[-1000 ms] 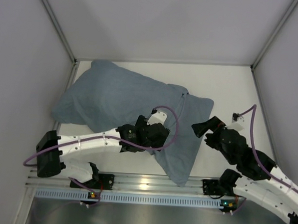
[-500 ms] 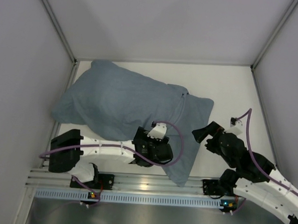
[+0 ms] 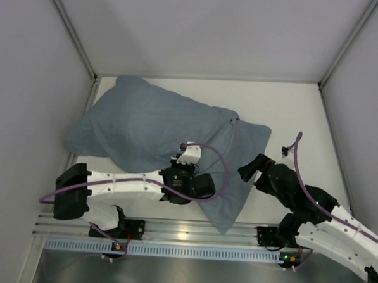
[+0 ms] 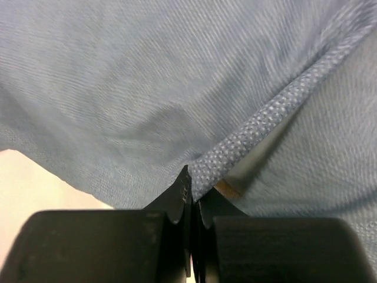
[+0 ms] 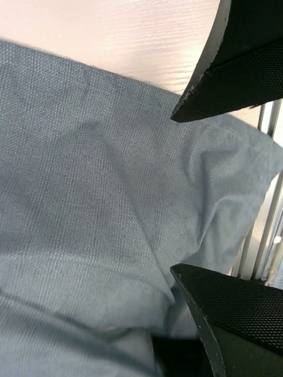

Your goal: Remove the pillowcase from the pillow

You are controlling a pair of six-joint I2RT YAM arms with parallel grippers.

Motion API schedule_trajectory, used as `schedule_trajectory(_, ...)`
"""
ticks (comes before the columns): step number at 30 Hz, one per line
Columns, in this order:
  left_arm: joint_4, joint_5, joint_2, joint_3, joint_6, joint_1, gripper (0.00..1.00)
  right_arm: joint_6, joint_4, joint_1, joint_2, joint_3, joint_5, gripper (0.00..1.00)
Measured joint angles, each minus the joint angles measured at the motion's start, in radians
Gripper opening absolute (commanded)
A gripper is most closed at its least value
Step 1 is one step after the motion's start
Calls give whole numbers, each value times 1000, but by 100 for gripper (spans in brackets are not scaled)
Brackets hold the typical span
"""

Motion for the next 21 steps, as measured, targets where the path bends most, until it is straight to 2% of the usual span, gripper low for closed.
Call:
schedule_trajectory(5,13,47,-183,22,105,50,0,-23,72,-1,134,0,-40,99)
schedule_trajectory(11,129,219,-344,-18,214,224,0,-34,190,0,385,71,-91,99)
schedule_trajectory(16,221,369,-365,-71,279,327,0,-19,241,13,628,266,-110,99)
schedule_trajectory(21,322,505,-347,-118,314,376,0,42,245,43,774,433,-106,99)
